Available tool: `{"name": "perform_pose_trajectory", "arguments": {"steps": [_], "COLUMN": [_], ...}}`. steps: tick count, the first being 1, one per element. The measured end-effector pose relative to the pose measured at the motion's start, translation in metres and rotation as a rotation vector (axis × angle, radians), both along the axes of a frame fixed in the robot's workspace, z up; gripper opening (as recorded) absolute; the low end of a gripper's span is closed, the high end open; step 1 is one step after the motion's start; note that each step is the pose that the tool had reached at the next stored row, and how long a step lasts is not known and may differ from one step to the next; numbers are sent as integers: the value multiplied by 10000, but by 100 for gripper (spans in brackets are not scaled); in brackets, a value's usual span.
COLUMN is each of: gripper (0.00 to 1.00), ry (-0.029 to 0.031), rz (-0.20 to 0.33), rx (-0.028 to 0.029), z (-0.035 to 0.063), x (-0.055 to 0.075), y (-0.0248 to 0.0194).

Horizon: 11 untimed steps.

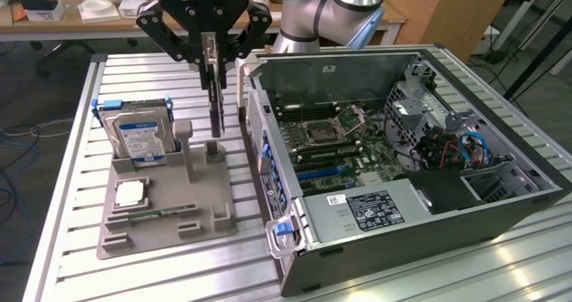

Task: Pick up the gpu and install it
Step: 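Pick up the gpu and move the gpu toward the slot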

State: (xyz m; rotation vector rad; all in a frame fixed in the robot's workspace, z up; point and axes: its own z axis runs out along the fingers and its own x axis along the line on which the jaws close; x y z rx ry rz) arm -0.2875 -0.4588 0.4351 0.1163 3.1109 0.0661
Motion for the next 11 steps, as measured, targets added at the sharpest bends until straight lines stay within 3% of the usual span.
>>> {"name": "perform_pose_trajectory", "arguments": {"steps": [11], "gripper": [26], "ry": [1], "rz": [1], "rx": [-1], "z": [1], "x": [135], "y": [0]}}
